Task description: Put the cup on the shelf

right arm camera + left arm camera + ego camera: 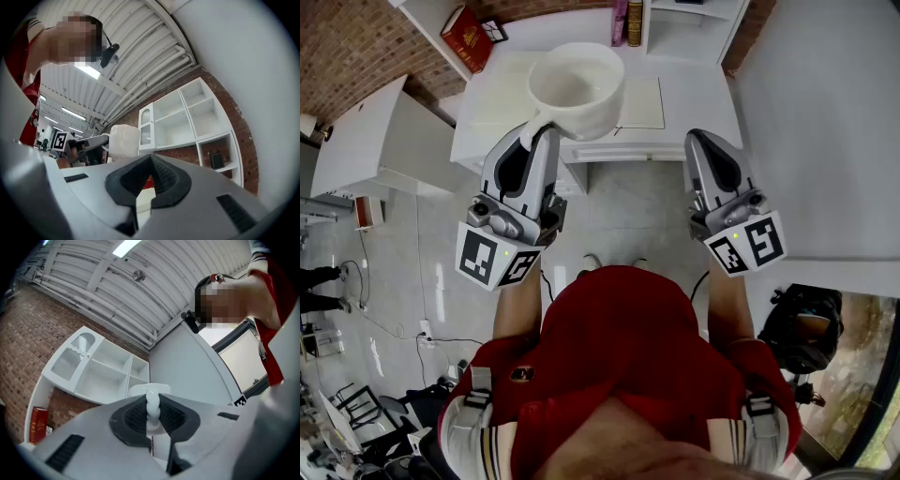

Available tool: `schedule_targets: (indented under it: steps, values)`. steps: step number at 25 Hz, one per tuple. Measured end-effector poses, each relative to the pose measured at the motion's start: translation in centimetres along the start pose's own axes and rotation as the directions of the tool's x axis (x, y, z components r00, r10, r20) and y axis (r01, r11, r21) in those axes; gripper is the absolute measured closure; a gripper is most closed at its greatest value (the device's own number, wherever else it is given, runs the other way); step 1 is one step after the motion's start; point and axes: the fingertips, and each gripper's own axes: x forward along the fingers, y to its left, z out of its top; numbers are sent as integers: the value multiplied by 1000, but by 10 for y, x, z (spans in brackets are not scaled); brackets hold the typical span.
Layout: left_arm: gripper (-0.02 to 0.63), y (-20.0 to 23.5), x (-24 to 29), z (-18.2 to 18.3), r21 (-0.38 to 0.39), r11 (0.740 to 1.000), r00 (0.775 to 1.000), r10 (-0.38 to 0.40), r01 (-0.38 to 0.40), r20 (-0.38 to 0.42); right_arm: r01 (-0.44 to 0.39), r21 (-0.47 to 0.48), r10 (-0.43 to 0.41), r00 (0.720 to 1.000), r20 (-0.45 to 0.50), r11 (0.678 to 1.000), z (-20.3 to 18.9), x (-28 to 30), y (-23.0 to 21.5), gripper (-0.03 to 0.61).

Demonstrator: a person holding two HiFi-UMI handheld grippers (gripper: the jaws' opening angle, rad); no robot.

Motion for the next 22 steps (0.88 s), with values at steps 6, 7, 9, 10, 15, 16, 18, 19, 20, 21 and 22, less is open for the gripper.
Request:
schedule_targets:
  steps: [6,7,9,10,15,16,18,19,20,21,22]
  values:
    - [569,-3,0,3,6,1000,1000,17,-18,8,-33,4,33,999,10,999,3,-2,2,581]
    - [569,-3,1,4,9,1000,1000,20,-20,8,-36,8,36,999,11,999,3,-2,1,581]
    - [569,-3,4,3,14,1000,1000,27,-27,8,-44,16,43,999,10,999,2,0,-2,581]
    - [569,-3,7,3,17,999,999,31,-32,7,-48,21,48,999,9,999,1,0,-5,581]
    - [569,-5,18,3,32,998,998,55,-56,7,-68,48,68,998,2,997,-3,-2,-19,581]
    - [569,-6,20,3,37,998,998,60,-60,8,-72,53,72,997,1,996,-4,-3,-22,581]
    - [569,-8,26,3,49,996,997,70,-71,9,-80,63,80,997,-2,995,-5,-7,-29,581]
    - [569,-10,29,2,55,996,997,76,-77,10,-84,68,84,996,-2,994,-5,-10,-32,581]
    - [569,-12,32,2,59,995,996,83,-83,11,-87,72,88,996,-3,994,-6,-13,-36,581]
    - [569,-13,35,1,61,994,996,90,-90,12,-89,76,90,996,-4,993,-7,-17,-40,581]
    - [569,-13,38,0,60,994,995,96,-96,14,-90,80,91,996,-5,993,-8,-20,-44,581]
